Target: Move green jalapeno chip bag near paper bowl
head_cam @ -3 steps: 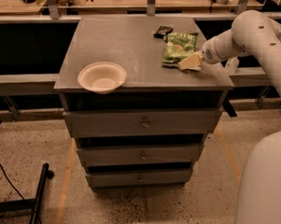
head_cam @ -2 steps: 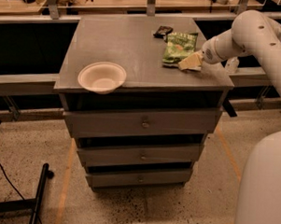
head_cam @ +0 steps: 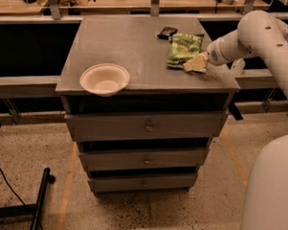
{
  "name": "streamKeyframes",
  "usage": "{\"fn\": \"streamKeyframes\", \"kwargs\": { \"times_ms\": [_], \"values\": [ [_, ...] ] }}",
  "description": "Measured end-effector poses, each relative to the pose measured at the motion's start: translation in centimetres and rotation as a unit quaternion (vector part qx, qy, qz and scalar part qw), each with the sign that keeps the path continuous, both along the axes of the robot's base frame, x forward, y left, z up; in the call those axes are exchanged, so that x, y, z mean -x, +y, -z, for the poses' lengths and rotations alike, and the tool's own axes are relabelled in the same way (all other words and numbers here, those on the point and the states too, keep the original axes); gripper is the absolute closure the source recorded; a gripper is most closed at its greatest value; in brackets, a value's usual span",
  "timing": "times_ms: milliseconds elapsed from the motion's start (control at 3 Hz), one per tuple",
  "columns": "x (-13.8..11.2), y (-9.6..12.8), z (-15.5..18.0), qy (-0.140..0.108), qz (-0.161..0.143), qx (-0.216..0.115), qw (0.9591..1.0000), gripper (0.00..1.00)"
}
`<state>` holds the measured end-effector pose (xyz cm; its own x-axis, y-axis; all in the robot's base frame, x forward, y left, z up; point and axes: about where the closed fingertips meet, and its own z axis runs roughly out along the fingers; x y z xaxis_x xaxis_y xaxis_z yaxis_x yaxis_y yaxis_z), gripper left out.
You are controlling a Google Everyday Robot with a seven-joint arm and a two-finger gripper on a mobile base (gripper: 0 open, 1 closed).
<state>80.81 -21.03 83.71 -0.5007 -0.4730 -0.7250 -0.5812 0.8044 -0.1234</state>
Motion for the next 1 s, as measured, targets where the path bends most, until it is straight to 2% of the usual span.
{"fn": "streamKeyframes", "kwargs": {
  "times_ms": [1000],
  "values": [
    [0.00, 0.01, -0.04, 0.000, 0.000, 0.000, 1.0000, 1.00]
  ]
}}
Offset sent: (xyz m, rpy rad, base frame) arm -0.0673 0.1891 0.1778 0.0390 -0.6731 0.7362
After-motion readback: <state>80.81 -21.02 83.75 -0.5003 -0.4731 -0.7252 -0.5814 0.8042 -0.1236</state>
